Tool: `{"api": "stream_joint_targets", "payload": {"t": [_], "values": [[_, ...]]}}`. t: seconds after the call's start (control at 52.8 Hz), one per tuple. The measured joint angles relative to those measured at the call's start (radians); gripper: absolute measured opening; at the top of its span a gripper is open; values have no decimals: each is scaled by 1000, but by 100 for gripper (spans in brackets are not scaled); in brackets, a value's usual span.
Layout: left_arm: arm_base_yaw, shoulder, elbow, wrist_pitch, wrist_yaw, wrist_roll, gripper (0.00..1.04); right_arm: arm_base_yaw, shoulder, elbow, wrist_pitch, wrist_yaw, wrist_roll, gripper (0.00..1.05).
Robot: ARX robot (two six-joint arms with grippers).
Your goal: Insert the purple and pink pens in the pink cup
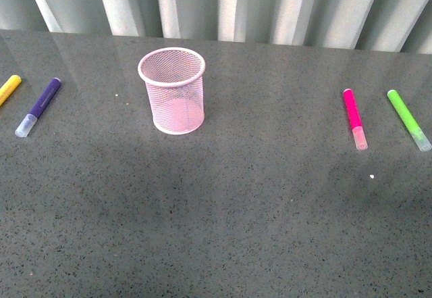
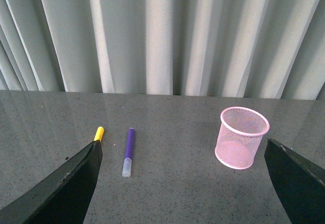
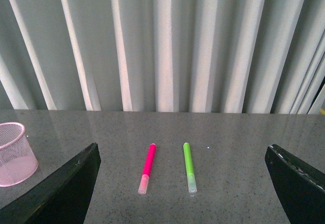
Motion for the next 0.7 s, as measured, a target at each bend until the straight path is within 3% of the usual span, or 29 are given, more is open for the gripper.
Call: {"api": "stream_joint_targets", "payload": {"t": [0.701], "values": [[0, 0, 0, 0, 0, 0, 98, 0, 0, 0, 0, 0, 0, 98]]}}
